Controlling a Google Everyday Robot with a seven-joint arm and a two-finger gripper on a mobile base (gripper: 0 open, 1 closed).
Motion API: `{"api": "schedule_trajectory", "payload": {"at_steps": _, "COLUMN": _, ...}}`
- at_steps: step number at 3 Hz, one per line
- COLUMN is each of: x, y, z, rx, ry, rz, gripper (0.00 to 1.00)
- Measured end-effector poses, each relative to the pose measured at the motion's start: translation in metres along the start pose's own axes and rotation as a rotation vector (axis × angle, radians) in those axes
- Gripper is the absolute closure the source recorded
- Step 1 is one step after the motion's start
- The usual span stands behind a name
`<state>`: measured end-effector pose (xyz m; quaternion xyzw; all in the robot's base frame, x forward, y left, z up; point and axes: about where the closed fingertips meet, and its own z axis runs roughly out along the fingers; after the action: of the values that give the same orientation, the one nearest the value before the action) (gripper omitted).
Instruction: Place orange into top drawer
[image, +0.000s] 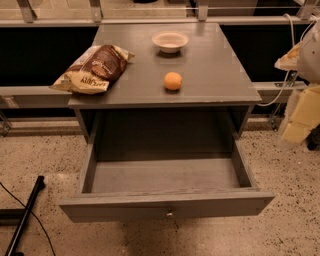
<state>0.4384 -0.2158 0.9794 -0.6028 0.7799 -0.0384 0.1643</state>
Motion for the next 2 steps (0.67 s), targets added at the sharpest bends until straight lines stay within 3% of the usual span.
{"api": "schedule_trajectory", "payload": {"at_steps": 1, "x": 0.000, "y": 0.000, "z": 0.000, "rx": 0.000, "ry": 0.000, "rz": 0.000, "gripper": 0.00}}
{"api": "schedule_trajectory", "payload": {"at_steps": 2, "x": -0.015, "y": -0.024, "z": 0.015, "rx": 0.001, "ry": -0.068, "rz": -0.011, "gripper": 0.00}}
